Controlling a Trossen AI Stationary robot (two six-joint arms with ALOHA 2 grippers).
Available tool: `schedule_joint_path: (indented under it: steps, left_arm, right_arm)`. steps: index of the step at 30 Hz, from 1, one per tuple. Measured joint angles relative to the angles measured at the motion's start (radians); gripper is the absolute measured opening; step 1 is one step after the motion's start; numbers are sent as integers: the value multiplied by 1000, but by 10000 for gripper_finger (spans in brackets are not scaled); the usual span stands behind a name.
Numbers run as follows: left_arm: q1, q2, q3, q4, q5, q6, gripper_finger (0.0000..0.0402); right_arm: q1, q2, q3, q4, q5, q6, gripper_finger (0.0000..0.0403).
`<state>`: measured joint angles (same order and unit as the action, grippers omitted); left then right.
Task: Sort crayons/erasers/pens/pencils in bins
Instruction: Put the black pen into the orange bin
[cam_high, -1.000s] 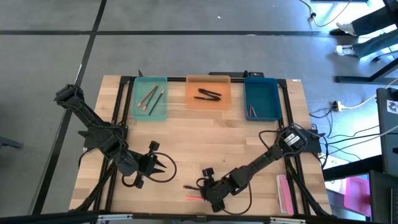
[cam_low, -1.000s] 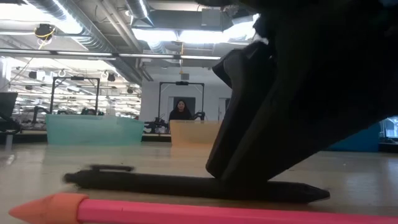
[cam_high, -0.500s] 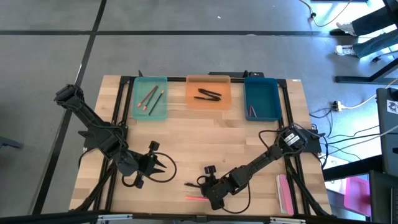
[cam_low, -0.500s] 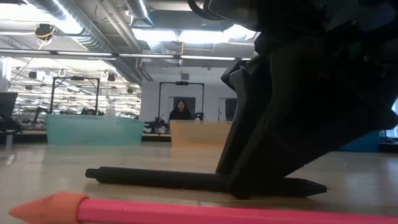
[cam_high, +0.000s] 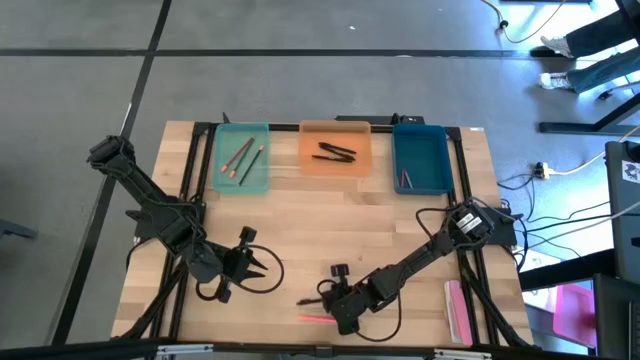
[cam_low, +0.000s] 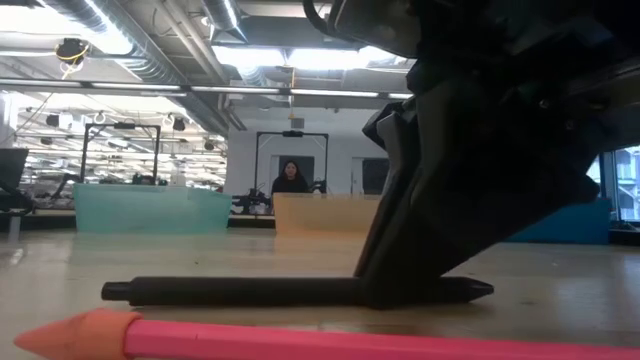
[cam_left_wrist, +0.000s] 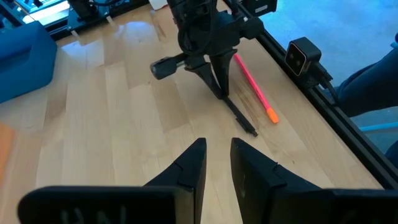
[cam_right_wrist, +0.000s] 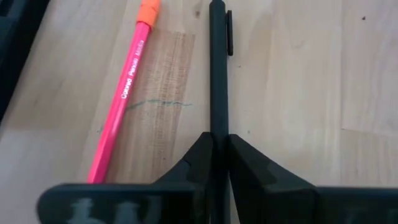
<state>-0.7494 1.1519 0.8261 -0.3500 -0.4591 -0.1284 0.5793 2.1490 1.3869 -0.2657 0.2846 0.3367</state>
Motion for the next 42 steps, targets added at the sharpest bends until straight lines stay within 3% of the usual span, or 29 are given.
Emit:
schedule_joint_path:
  steps: [14,24,34,42]
  left_arm:
    - [0,0,0,0,0,0,65]
    - [0,0,0,0,0,0,65]
    - [-6,0,0,-8,1,7,65]
    - [-6,0,0,-7,0,7,65]
  right_arm:
    - [-24,4,10,5,39,47,45]
    - [-89,0,84,-23,42,-28,45]
    - [-196,-163,88,-182,111,-88,45]
    - [-347,-250,89,-253,107,-261,45]
